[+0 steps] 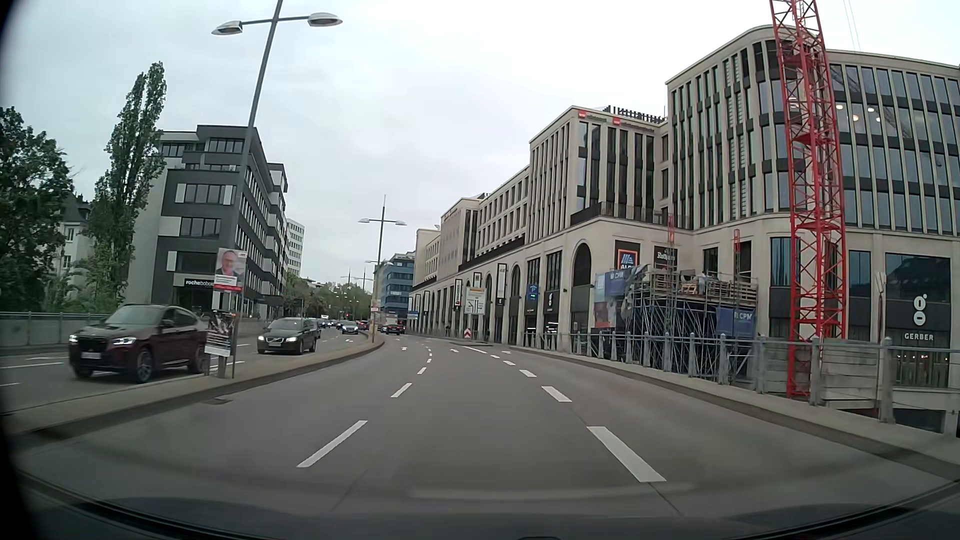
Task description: Follow the waypoints while adhering to traffic rules and regulations
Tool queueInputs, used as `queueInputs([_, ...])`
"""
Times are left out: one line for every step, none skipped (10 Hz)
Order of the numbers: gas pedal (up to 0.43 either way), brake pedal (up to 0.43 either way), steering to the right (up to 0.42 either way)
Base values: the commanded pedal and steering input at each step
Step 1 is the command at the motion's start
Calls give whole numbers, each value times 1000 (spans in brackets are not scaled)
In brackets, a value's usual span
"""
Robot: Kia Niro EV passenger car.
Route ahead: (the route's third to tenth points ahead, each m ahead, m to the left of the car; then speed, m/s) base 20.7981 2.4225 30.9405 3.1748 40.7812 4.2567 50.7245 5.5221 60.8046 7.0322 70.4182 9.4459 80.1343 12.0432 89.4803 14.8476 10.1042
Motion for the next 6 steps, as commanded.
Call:
queueInputs([98,0,-9])
queueInputs([98,0,-11])
queueInputs([98,0,-13])
queueInputs([98,0,-15])
queueInputs([87,0,-14])
queueInputs([87,0,-14])
